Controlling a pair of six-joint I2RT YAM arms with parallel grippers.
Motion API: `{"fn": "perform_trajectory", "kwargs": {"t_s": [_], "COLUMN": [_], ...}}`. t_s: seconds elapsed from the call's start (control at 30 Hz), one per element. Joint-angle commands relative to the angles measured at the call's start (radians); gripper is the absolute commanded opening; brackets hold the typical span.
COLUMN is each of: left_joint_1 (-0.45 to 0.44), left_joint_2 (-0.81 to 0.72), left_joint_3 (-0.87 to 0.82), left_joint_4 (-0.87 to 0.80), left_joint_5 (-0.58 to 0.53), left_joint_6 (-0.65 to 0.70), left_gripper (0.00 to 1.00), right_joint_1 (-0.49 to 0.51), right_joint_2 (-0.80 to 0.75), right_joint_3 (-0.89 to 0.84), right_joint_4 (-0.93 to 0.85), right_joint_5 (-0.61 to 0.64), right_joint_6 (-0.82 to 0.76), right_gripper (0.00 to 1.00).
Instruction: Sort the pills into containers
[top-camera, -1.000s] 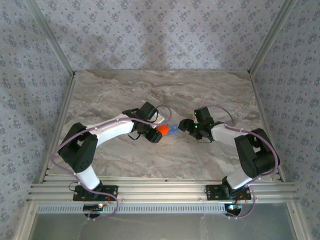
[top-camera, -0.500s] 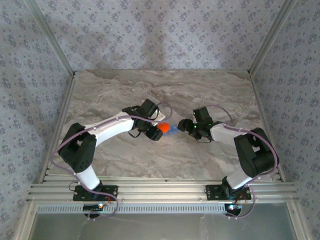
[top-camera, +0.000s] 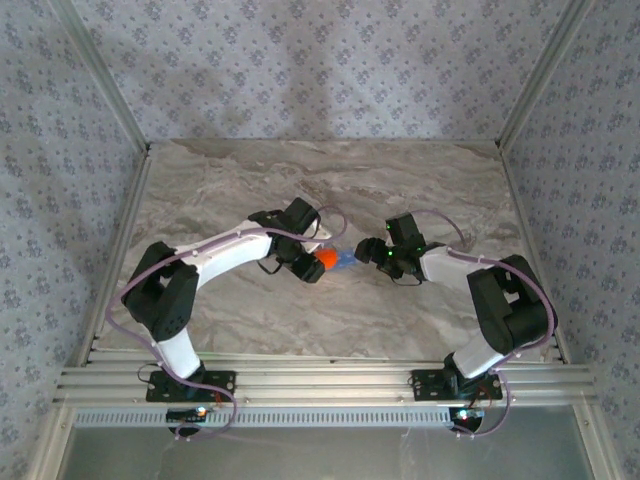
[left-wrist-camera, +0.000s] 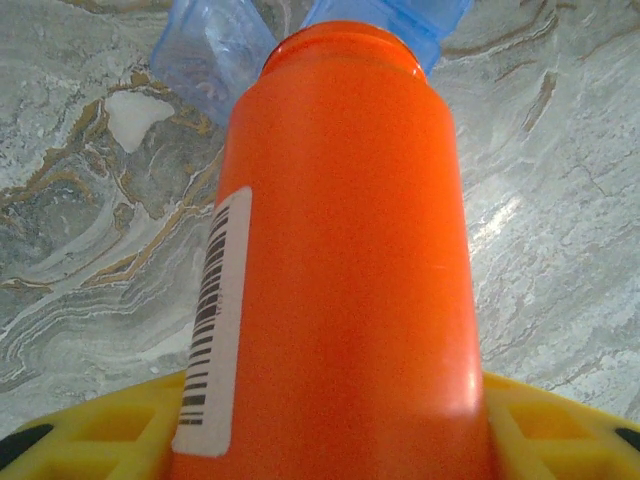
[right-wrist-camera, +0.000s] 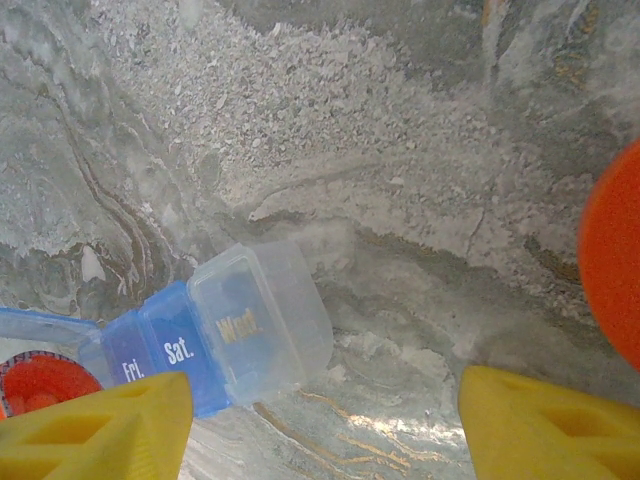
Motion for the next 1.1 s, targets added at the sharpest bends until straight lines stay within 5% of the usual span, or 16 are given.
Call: {"fn": "perform_trajectory", "kwargs": {"t_s": [0.0, 0.63, 1.07], "left_joint_1": [-0.003, -0.002, -0.001], "left_joint_2": [0.012, 0.035, -0.01], "left_joint_3": [0.039, 0.079, -0.012], "left_joint_4": [-0.034, -0.103, 0.028], "left_joint_5": [-0.009, -0.04, -0.025], "left_joint_6": [0.027, 0.065, 0.042], "left_gripper": [0.0, 0.0, 0.0], "right_joint_1": [0.006, 0.006, 0.006], "right_joint_2": [0.01, 0.02, 0.031], "right_joint_3": [0.022, 0.023, 0.022], "right_joint_4": [-0.014, -0.01, 0.001], "right_joint_5": [0.009, 0.009, 0.002], "right_joint_6": [0.012, 0.014, 0.013], "right_gripper": [0.73, 0.72, 0.72]}}
